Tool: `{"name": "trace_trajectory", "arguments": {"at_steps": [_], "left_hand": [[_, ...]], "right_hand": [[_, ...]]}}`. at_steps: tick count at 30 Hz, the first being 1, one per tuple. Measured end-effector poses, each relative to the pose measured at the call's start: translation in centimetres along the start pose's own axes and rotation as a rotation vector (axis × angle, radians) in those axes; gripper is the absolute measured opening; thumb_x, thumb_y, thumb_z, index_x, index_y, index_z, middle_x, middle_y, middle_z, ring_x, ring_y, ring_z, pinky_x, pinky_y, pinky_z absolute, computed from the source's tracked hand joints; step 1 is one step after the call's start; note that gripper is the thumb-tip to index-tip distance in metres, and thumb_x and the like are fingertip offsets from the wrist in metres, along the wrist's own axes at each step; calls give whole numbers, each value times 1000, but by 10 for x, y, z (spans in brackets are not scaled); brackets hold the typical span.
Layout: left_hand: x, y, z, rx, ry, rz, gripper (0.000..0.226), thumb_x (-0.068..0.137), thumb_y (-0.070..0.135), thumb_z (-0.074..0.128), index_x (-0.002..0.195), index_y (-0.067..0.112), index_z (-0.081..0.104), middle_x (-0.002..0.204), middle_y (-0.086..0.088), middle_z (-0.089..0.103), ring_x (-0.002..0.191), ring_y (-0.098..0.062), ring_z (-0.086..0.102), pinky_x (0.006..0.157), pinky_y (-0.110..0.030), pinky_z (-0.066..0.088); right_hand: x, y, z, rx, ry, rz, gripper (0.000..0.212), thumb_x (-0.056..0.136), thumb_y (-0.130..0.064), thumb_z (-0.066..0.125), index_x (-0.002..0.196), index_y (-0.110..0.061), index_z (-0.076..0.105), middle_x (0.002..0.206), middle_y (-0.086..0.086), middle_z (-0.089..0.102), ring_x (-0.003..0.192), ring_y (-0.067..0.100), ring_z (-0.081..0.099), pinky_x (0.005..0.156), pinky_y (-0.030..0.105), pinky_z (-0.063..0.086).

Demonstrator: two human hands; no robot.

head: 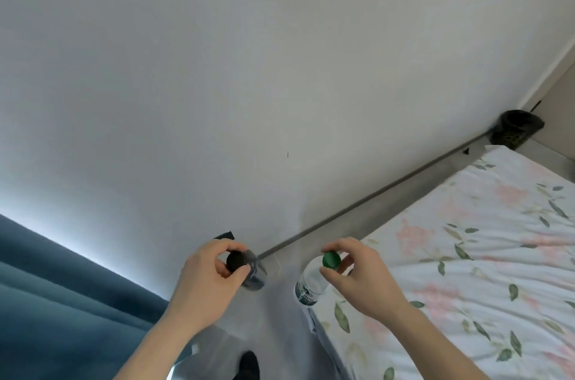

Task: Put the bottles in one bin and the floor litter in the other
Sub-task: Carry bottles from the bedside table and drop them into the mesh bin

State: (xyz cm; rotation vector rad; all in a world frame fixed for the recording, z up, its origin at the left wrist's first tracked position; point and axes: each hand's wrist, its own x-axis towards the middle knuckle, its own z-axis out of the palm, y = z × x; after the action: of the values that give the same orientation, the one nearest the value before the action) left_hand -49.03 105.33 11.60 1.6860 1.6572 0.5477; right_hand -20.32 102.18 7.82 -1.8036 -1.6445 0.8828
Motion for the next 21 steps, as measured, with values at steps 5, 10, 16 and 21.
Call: {"name": "trace_trajectory", "arguments": {"at_steps": [5, 10, 16, 21], "left_hand": [[79, -2, -6, -21, -70, -2, 25, 83, 28, 79, 97, 46, 68, 67, 8, 69, 64, -9, 67, 66, -29, 59], [174, -5, -14, 59, -178, 101, 21, 84, 35, 75, 100, 47, 66, 70, 18, 68, 63, -4, 64, 63, -24, 54], [278, 19, -17, 193, -337, 311, 24, 87, 30, 70, 101, 47, 61, 73, 30, 61, 69, -3, 60, 69, -24, 51], [342, 60, 4, 205, -468, 423, 24, 88, 31, 70, 103, 47, 60, 67, 22, 66, 69, -2, 63, 75, -29, 56]], "right_hand": [[66, -5, 6, -31, 26, 56, 20, 85, -37, 75, 102, -43, 67, 101, -22, 63, 84, 1, 64, 69, 18, 51], [137, -15, 24, -13, 111, 158, 22, 84, -31, 76, 100, -44, 67, 100, -23, 64, 82, 1, 65, 69, 17, 51], [195, -35, 21, 23, 259, 270, 23, 84, -31, 76, 102, -43, 67, 102, -26, 63, 82, -1, 65, 73, 21, 53], [213, -33, -2, 64, 392, 358, 24, 84, -30, 76, 102, -43, 67, 102, -22, 65, 82, 2, 65, 75, 23, 54]]}}
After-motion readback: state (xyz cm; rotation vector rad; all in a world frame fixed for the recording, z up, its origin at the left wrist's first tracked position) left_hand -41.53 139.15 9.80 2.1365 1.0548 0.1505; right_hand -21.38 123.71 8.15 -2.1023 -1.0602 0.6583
